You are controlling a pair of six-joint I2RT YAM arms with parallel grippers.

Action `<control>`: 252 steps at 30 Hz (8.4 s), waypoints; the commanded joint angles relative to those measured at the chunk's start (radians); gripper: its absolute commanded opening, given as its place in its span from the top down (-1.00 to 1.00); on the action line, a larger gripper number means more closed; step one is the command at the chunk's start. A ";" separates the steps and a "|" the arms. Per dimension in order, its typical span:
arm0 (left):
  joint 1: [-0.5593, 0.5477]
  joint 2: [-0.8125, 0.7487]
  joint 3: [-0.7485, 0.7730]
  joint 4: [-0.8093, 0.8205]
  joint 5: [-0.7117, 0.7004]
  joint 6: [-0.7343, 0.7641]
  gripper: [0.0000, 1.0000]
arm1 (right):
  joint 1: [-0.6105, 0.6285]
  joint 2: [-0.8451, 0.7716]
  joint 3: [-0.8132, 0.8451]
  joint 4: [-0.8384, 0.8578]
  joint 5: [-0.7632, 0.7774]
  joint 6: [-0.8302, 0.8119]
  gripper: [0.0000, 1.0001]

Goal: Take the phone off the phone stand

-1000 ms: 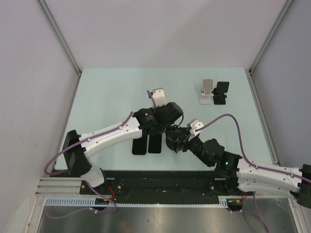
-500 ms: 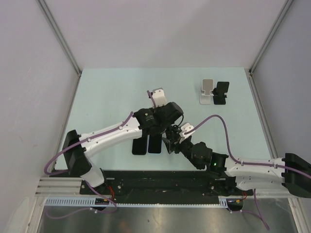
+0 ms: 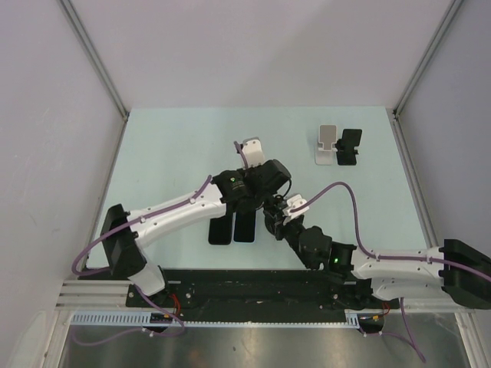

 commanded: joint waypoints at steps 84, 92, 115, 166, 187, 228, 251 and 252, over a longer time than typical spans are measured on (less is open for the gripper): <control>0.580 -0.406 -0.333 0.225 0.133 0.782 0.99 | -1.224 0.844 0.905 -0.064 -1.899 -0.222 0.97; 0.585 -0.395 -0.336 0.230 0.144 0.781 0.99 | -1.226 0.872 0.969 -0.177 -1.926 -0.259 0.24; 0.586 -0.506 -0.339 0.235 0.167 0.765 0.99 | -0.763 0.519 0.959 -0.687 -0.360 -0.180 -0.50; 0.591 -0.518 -0.346 0.236 0.179 0.755 0.99 | -0.804 0.714 0.939 -0.457 -0.227 -0.067 1.00; 0.591 -0.519 -0.346 0.238 0.184 0.747 0.99 | -0.839 0.666 0.831 -0.358 -0.284 0.058 0.97; 0.594 -0.539 -0.407 0.233 0.500 0.087 0.94 | -0.049 0.503 0.468 0.138 -0.398 -0.257 -0.36; 0.591 -0.519 -0.404 0.235 0.497 0.100 0.45 | 0.000 0.695 0.564 0.189 -0.066 -0.422 1.00; 0.591 -0.518 -0.398 0.233 0.487 0.107 0.34 | -0.003 0.691 0.564 0.172 -0.065 -0.407 1.00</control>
